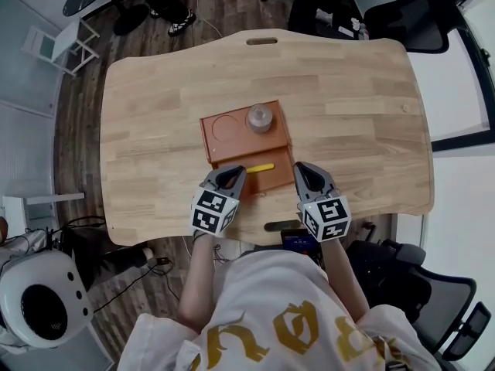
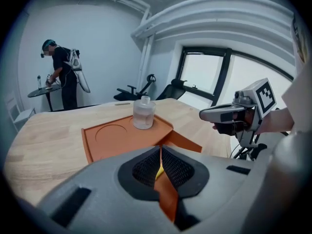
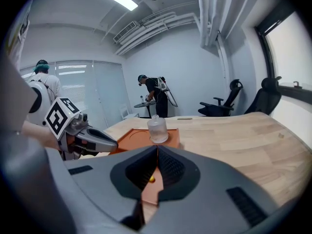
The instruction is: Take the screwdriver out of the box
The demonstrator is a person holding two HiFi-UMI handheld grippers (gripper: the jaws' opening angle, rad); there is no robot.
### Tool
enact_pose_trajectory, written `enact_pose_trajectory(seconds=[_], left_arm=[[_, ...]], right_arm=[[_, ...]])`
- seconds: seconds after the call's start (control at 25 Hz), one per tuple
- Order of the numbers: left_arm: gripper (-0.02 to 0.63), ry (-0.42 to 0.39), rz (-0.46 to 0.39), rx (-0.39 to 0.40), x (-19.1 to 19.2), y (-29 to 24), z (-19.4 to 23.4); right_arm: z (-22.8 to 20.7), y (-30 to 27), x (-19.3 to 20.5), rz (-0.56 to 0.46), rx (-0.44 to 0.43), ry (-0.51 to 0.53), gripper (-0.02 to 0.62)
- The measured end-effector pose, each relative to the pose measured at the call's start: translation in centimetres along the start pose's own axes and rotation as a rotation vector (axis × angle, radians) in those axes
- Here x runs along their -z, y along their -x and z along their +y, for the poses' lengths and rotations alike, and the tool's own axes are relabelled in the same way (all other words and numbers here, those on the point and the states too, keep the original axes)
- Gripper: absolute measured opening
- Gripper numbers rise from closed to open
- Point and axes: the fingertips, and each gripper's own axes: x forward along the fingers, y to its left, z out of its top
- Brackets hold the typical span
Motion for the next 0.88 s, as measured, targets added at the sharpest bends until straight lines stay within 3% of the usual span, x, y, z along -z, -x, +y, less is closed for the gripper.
enact_pose_trajectory(seconds=[0.48,0.6,0.72,0.88], left_arm=[[0.014,-0.112,0.194,0.072,3.2,-4.0,-0.4],[0.106,-0.153,0.267,0.112,4.1,-5.1,-0.9],[0.118,-0.197,0.344,0.130,5.4,-5.9,-1.3],[0.118,-0.243,0.384,0.126,5.9,-7.0,-1.3]], right_arm=[[-2.8,-1.7,3.9,0.078,0.032,-0.071,0.011],[-3.4,-1.7,4.2,0.086,0.044,-0.086,0.011],[-3.9,-1.7,4.3,0.092,0.050,-0.098,0.012],[-4.6,-1.8,4.5,0.099,0.058,-0.105,0.012]])
